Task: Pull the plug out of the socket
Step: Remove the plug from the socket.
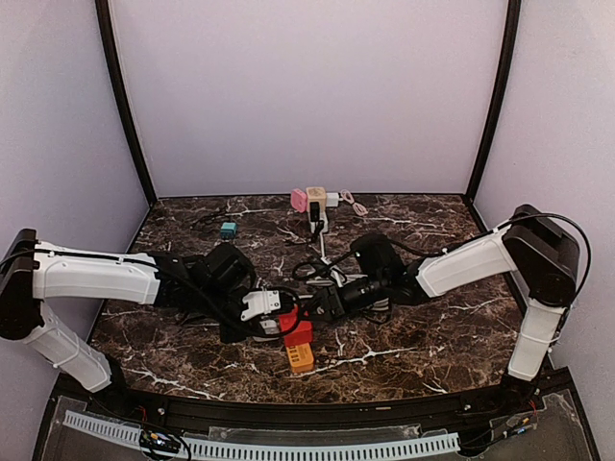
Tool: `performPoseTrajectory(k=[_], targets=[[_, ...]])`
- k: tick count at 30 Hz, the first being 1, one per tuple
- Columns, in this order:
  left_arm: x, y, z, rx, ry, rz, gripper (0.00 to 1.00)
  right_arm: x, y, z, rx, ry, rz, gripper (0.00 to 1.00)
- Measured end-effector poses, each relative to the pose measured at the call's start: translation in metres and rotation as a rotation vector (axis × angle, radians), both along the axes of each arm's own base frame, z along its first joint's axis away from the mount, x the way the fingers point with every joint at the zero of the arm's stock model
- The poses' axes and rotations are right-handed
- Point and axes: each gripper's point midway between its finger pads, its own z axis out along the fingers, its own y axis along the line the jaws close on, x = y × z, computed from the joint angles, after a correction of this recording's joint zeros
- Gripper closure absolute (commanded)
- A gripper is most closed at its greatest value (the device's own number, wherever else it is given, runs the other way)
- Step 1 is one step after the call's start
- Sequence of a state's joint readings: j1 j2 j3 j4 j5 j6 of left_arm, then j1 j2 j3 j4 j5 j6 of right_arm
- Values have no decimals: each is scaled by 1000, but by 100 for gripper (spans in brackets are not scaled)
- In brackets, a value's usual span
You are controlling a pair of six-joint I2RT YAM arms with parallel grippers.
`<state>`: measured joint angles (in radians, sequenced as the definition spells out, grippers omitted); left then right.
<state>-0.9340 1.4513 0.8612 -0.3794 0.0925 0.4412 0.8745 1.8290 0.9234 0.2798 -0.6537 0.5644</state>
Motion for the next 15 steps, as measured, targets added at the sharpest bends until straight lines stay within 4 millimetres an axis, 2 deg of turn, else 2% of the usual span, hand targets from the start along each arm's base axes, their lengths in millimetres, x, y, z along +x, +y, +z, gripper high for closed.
performPoseTrajectory(k=[5,15], targets=[[0,3,1,8,-3,4,99,0,-1,-1,2,0,-2,52],[-6,28,-8,107,4,31,99,0,-3,-3,0,4,-5,52]])
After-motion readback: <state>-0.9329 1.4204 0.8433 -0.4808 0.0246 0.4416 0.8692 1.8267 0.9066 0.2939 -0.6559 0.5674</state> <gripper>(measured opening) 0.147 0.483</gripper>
